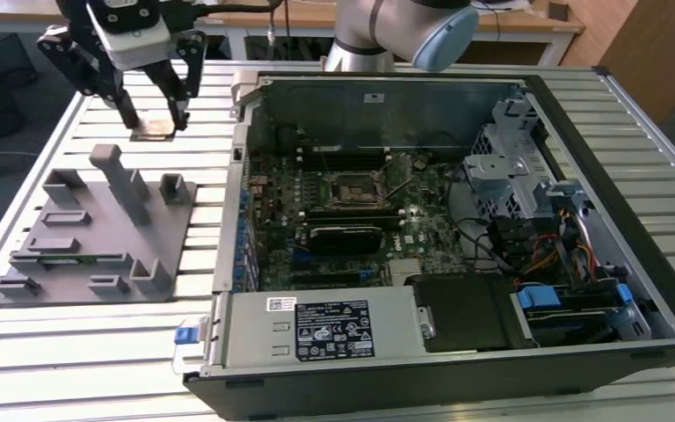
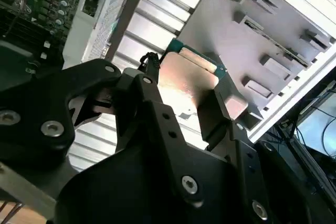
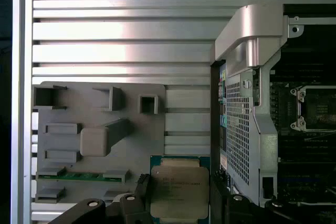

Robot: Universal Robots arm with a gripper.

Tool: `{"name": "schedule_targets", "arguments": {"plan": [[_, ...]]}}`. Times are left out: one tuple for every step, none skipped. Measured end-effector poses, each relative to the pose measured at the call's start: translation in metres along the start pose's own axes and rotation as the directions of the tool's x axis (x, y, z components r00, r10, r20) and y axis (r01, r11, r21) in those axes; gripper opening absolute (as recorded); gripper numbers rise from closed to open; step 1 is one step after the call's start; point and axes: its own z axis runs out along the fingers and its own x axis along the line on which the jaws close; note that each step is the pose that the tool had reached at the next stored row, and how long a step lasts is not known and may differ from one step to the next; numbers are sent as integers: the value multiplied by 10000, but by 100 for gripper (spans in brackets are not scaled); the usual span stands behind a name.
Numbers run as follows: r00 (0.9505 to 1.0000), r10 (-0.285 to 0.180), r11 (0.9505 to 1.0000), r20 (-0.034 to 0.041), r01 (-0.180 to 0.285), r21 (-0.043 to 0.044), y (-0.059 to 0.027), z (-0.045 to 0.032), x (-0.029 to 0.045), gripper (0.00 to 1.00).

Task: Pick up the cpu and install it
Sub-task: 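Pick up the cpu and move it towards the insertion slot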

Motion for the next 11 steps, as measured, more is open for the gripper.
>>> {"name": "schedule_targets", "arguments": {"plan": [[10000,0,10000,-3,0,1,0,-1,0,54],[10000,0,10000,-2,0,0,0,0,1,54],[10000,0,10000,-1,0,1,0,0,0,54],[10000,0,10000,-2,0,1,0,0,0,54],[10000,-1,10000,-2,1,1,0,0,0,54],[10000,0,10000,-3,0,2,0,0,0,54],[10000,0,10000,-2,0,1,0,0,0,54],[10000,0,10000,-2,0,1,0,0,0,54],[10000,-1,10000,-3,1,1,0,0,-1,54],[10000,-1,10000,-3,1,-4,0,0,-6,54],[10000,-2,10000,-3,2,-11,0,0,-19,54]]}}
